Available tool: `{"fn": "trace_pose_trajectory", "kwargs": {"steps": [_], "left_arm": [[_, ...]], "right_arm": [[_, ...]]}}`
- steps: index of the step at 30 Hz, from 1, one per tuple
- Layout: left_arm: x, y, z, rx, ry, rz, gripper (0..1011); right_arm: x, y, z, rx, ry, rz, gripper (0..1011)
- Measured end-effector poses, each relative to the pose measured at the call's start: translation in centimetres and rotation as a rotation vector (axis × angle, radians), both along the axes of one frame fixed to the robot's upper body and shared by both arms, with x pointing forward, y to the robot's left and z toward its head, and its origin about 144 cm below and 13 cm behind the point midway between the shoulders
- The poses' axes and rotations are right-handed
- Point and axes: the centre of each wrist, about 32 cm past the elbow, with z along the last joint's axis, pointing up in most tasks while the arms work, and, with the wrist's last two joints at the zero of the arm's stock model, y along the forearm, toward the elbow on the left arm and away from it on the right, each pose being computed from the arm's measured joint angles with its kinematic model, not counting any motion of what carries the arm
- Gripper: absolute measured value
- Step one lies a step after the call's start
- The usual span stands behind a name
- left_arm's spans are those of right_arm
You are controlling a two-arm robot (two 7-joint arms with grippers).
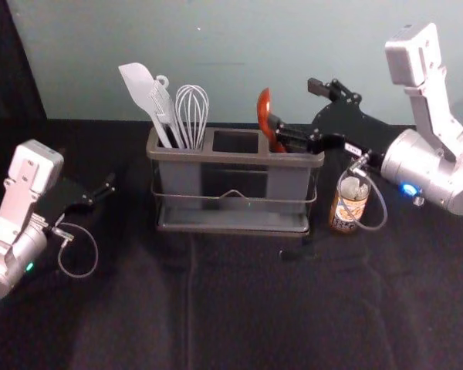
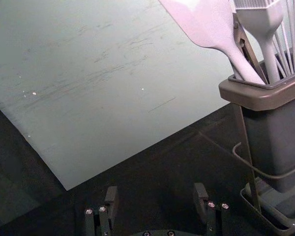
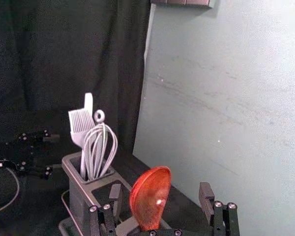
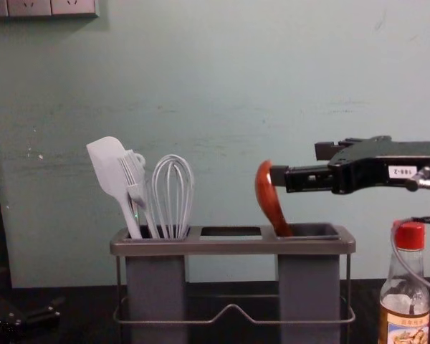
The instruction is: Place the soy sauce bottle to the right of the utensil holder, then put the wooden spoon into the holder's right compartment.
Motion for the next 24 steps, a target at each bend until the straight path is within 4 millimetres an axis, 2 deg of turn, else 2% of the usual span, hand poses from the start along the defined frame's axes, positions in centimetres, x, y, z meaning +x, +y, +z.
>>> {"fn": "trace_pose_trajectory", "kwargs": {"steps": [7,13,17,24], "left_arm": [[0.0,0.0,0.0,0.000,0.000,0.000,1005],[0.0,0.0,0.0,0.000,0.000,0.000,1005],[0.0,0.0,0.0,0.000,0.000,0.000,1005],[0.0,0.0,0.0,0.000,0.000,0.000,1005]], "right_arm": [[-1.6,-0.2,0.8,0.009,-0.043,-0.024,1002],[-3.7,-0.4,1.1,0.016,-0.084,-0.058,1002],[-5.6,-0.4,0.9,0.010,-0.113,-0.099,1002],[-9.1,-0.9,-1.0,0.010,-0.193,-0.178,1002]]}}
